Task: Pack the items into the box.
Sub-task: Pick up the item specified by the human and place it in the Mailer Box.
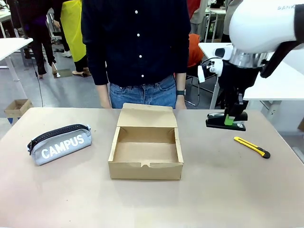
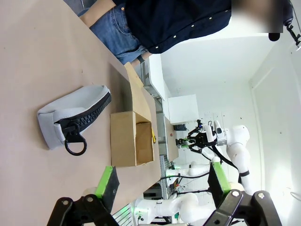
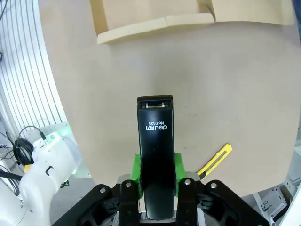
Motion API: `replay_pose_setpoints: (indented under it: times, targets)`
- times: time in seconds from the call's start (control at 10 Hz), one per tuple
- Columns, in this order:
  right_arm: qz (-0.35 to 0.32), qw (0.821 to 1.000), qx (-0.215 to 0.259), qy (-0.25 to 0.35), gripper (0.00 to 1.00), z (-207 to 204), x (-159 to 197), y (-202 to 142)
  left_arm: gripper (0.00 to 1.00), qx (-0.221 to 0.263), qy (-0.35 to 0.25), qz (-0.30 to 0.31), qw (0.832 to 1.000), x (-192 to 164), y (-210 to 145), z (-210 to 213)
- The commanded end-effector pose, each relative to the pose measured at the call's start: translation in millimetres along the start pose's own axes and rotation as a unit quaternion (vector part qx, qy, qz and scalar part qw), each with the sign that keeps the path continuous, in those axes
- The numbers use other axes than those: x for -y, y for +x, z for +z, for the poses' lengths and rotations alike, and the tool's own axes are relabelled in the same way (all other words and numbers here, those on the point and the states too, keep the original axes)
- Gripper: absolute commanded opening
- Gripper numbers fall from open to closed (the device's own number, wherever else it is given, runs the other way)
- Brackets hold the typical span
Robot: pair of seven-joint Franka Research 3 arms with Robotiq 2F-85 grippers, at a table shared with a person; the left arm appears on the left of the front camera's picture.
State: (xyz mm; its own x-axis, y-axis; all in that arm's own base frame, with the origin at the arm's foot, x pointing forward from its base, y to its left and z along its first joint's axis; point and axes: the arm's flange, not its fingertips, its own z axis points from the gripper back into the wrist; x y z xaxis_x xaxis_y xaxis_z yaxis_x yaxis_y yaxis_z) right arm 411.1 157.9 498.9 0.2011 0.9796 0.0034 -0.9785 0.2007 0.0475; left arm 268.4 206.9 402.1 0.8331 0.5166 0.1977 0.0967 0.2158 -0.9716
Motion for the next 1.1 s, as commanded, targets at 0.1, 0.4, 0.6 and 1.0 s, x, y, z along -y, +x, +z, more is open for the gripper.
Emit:
replay_pose_setpoints:
  times: [0.1, 0.4, 0.6, 1.0]
  targets:
    - [-0.001, 1.000, -0.012, -0.024, 0.32, 10.3, -8.5, 10.6, 1.00, 0.006, -0.013, -0.011, 1.000, 1.0, -1.3, -1.3]
    - [0.076, 0.996, -0.014, -0.039, 0.32, -24.9, -1.2, 97.6, 1.00, 0.006, -0.013, -0.011, 1.000, 1.0, -1.3, -1.3]
    - [0.153, 0.987, 0.018, -0.053, 0.32, -50.6, -12.4, 167.6, 1.00, 0.006, -0.013, -0.011, 1.000, 1.0, -1.3, -1.3]
    - [0.193, 0.980, 0.023, -0.040, 0.32, -69.7, -31.6, 227.0, 1.00, 0.006, -0.013, -0.011, 1.000, 1.0, -1.3, -1.3]
